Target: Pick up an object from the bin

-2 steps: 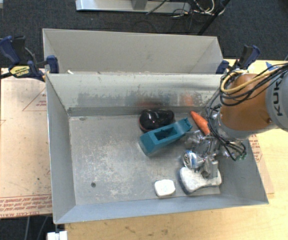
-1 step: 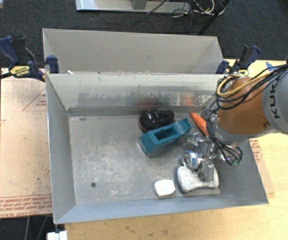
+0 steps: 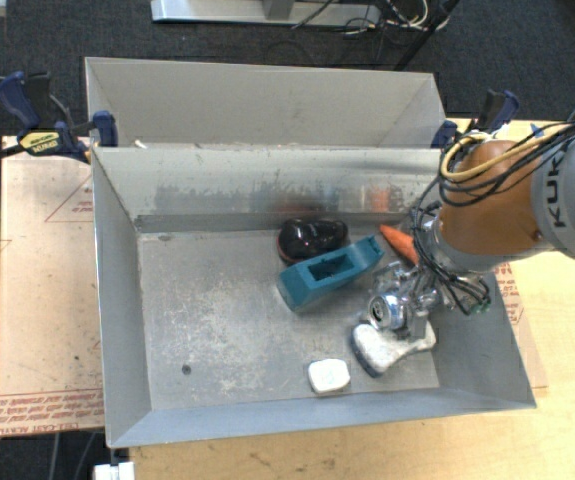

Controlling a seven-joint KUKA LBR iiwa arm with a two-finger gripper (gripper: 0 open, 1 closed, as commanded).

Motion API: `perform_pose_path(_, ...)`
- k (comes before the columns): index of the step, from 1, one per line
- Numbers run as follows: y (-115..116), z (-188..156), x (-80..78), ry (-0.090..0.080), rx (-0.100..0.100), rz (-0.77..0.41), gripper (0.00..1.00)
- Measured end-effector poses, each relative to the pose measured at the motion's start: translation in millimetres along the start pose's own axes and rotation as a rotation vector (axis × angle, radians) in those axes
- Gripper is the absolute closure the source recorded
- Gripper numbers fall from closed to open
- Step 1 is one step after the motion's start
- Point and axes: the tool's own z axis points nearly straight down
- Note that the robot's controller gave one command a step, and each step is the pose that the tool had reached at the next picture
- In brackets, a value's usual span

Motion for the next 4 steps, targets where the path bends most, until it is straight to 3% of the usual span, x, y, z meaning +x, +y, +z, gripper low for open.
perform_pose_path(4,0.2,-1.5,-0.7,-0.002,0.0,0.0,1.0)
